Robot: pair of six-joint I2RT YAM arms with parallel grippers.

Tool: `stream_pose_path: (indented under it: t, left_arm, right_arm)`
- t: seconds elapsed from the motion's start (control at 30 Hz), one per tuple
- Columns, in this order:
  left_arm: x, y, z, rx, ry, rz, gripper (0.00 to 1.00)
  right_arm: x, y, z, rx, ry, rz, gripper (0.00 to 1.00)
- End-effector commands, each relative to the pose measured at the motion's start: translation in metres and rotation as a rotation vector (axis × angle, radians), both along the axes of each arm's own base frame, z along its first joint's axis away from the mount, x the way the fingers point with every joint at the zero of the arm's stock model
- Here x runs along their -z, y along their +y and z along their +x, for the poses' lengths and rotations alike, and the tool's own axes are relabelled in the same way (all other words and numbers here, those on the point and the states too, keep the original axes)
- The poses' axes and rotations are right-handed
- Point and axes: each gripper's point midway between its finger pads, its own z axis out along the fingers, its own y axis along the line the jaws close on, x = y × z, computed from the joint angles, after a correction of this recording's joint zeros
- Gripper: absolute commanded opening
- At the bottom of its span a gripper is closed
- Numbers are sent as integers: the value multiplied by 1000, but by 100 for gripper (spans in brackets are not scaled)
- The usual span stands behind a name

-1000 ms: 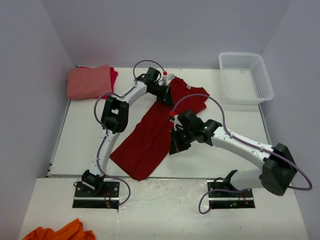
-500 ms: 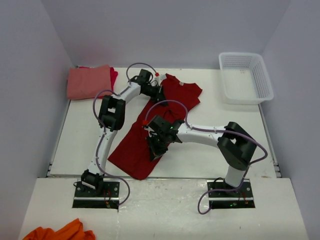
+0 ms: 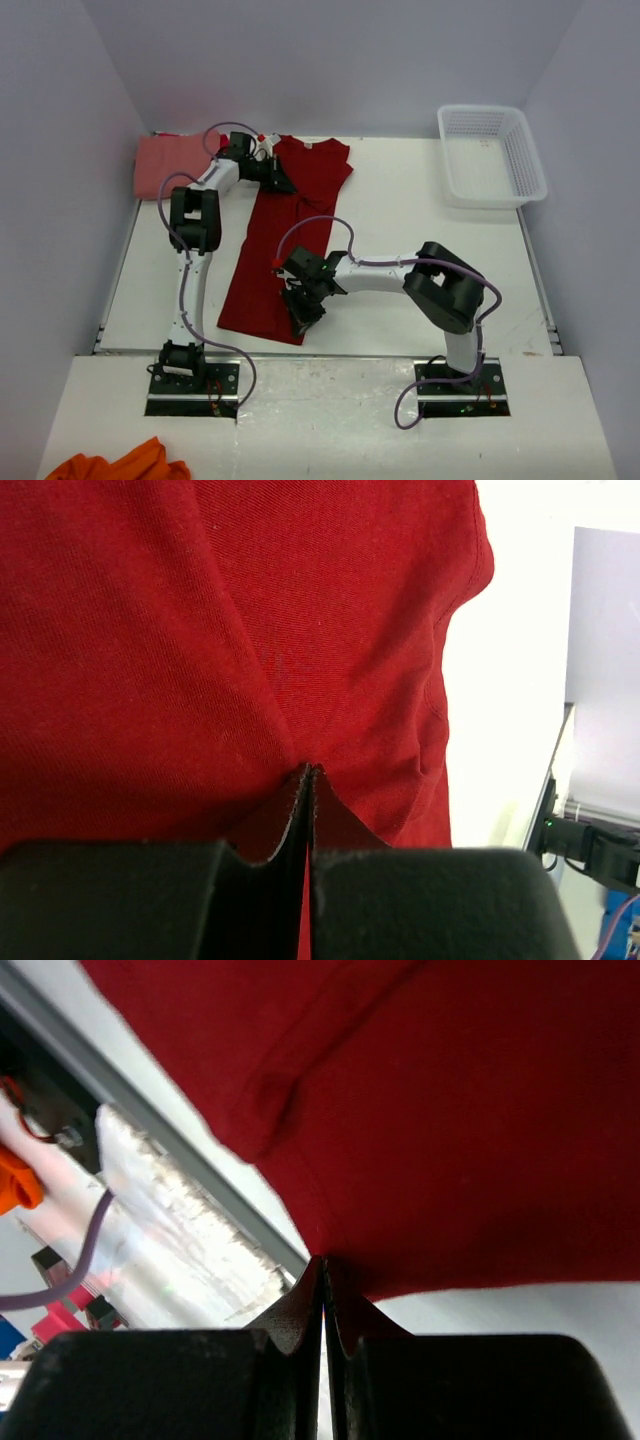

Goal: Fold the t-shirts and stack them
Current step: Rotate the tshirt 90 degrees

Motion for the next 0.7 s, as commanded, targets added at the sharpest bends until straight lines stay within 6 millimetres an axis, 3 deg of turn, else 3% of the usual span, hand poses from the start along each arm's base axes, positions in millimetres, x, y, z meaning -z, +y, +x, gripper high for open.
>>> stream_pose_path:
  t: [0.0,0.2,0.4,0.5,0.67]
  left_arm:
    - [21,14,1,-63,18,82,0]
    - [25,21,-4,-81,38,106,0]
    - [31,24,-7,-84,56,111,0]
    - [34,23,-7,-85,62,107,0]
    - [41,22,-11,-82,81,108,0]
  right_arm:
    - [21,-4,-5,7,25,-44,0]
    - [54,-28,0,102,18,-214,0]
    - [82,-76,-1,283,-9,-414,0]
    - [98,-111,-12,364,-2,-522,0]
    - [108,-134,-18,464,5,-576,0]
